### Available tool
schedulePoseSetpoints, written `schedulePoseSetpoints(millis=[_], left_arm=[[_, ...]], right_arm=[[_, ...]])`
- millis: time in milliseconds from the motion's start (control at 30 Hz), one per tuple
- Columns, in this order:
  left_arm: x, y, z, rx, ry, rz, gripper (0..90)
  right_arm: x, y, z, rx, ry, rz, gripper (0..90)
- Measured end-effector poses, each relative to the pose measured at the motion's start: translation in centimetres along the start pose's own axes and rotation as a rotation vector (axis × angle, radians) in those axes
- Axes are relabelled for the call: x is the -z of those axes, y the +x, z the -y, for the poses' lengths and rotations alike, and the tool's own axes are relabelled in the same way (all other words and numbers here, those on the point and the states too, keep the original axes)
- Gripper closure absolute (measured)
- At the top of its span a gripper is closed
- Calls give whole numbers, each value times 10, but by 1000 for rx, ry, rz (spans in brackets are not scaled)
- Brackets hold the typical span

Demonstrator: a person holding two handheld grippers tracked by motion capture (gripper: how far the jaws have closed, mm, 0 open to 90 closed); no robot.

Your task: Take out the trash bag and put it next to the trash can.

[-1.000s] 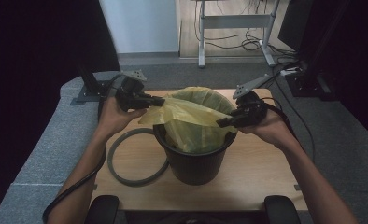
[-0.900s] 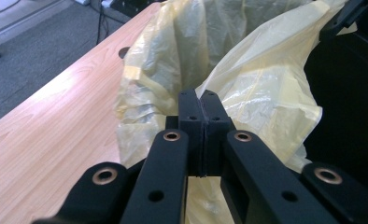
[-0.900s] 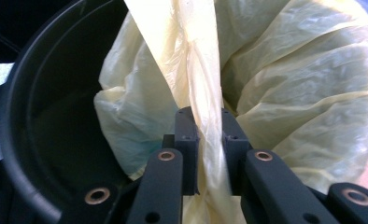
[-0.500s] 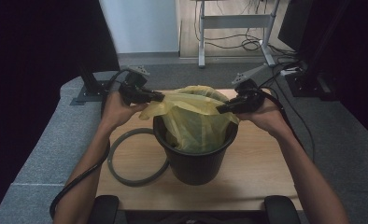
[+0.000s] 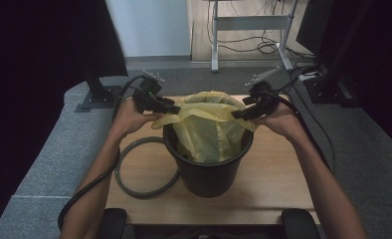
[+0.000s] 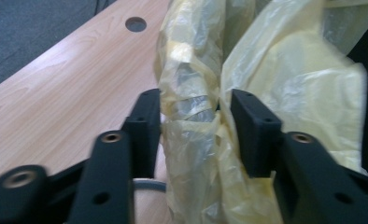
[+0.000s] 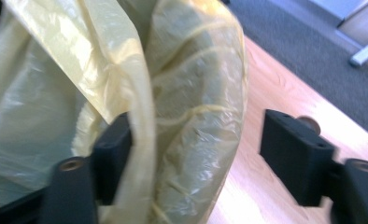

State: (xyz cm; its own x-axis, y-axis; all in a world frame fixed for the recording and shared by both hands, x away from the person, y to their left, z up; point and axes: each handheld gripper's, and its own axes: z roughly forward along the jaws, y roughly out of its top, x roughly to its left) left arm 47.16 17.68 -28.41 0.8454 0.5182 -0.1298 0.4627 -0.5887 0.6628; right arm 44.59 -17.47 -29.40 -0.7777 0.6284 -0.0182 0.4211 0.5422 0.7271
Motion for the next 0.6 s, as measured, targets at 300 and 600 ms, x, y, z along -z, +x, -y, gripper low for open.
schedulePoseSetpoints(millis=[300, 600], left_arm=[[1, -16, -9, -77, -6, -103, 775], [7, -26, -12, -118, -50, -110, 862]], right_arm=[[-4, 0, -5, -11, 13, 13, 718], [12, 1, -13, 1, -80, 20, 878]])
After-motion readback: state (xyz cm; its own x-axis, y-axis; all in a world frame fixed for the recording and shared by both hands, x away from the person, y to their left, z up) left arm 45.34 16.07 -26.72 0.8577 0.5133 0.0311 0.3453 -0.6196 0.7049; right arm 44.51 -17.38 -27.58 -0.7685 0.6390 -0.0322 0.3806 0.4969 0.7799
